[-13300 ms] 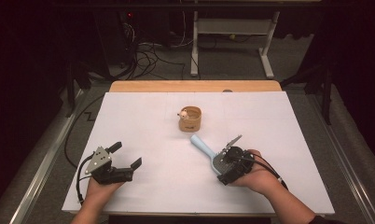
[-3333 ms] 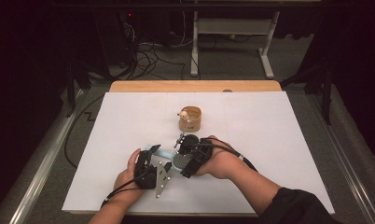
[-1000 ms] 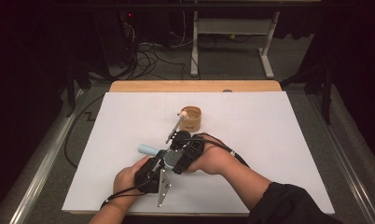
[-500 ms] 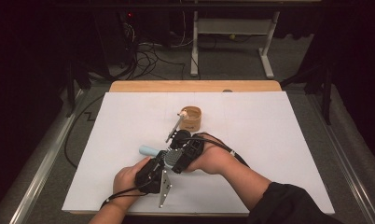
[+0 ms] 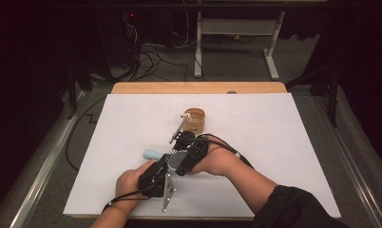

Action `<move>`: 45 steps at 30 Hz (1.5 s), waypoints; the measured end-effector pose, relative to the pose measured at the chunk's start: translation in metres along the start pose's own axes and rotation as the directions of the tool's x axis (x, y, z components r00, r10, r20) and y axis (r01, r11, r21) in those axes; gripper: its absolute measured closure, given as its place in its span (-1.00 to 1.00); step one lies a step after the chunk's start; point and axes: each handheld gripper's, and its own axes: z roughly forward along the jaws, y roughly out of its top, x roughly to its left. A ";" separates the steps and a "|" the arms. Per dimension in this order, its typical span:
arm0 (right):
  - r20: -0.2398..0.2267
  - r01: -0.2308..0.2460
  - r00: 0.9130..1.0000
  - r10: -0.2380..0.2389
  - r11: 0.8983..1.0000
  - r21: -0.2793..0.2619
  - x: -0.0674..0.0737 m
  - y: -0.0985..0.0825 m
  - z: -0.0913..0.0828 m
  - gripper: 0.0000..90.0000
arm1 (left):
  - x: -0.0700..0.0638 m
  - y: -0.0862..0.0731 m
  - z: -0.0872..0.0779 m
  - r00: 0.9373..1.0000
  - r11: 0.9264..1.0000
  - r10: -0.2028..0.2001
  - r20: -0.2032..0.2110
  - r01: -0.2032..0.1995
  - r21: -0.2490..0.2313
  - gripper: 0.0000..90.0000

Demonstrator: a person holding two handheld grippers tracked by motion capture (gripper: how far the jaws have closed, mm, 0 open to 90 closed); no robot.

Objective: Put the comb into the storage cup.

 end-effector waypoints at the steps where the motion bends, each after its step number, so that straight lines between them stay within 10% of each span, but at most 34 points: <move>1: -0.001 0.002 1.000 -0.002 1.000 -0.002 0.000 0.000 0.000 -0.55 | 0.000 0.000 0.000 1.000 1.000 0.000 0.000 0.000 -0.001 0.70; 45: 0.055 0.035 0.998 -0.035 0.999 0.000 0.002 -0.017 -0.021 -0.99 | 0.004 -0.001 0.000 1.000 1.000 -0.011 -0.025 0.012 0.015 0.71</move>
